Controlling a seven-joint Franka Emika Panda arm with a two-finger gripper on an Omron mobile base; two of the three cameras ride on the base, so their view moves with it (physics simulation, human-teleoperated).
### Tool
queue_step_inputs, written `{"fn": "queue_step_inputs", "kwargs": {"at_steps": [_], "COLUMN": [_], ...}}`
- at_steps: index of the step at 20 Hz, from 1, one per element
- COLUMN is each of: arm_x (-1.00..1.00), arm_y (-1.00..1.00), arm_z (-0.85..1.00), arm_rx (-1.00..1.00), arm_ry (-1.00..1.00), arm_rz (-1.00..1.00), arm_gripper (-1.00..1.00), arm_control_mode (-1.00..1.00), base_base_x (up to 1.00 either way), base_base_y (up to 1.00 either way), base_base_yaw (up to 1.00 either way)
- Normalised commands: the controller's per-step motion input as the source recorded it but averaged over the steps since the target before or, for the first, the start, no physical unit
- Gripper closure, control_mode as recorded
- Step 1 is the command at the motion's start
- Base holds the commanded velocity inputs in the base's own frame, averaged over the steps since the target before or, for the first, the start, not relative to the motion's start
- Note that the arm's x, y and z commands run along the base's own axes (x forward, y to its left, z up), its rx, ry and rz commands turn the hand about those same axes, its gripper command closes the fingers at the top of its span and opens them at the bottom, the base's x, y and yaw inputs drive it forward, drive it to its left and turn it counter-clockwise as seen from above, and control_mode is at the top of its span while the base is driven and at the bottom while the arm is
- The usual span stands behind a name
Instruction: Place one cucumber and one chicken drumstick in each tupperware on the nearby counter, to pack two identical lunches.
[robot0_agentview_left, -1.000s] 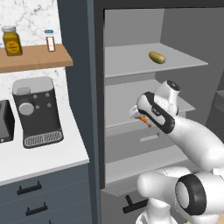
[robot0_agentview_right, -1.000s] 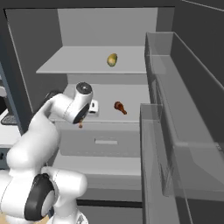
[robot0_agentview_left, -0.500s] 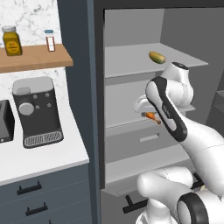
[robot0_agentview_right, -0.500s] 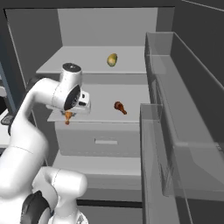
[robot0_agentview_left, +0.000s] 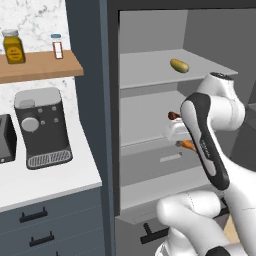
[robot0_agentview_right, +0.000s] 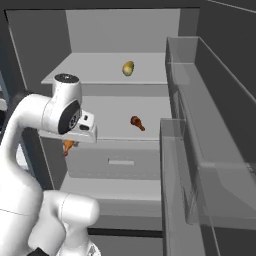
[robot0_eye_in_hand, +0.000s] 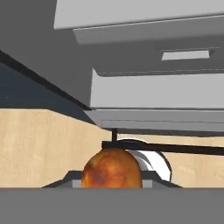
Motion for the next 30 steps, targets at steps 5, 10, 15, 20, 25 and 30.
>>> {"fn": "queue_step_inputs", "kwargs": {"at_steps": [5,10,15,20,25,30], "arm_x": [-0.55,-0.31,-0.52,0.00,0.00,0.00], "arm_y": [-0.02,0.00,0.00,0.00,0.00,0.00], "arm_z": [0.00,0.00,0.00,0.00,0.00,0.00], "arm_rx": [0.00,0.00,0.00,0.00,0.00,0.00], "arm_ry": [-0.04,0.00,0.00,0.00,0.00,0.00], "arm_rz": [0.00,0.00,0.00,0.00,0.00,0.00], "arm_gripper": [1.00,1.00,1.00,1.00,1.00,1.00], "arm_control_mode": [-1.00,-1.00,1.00,1.00,1.00,1.00], "base_base_x": [0.00,0.00,-0.16,-0.79,-0.59,-0.41], "base_base_y": [0.00,0.00,0.01,0.57,0.99,1.00], "base_base_yaw": [0.00,0.00,0.00,0.02,0.12,0.16]}}
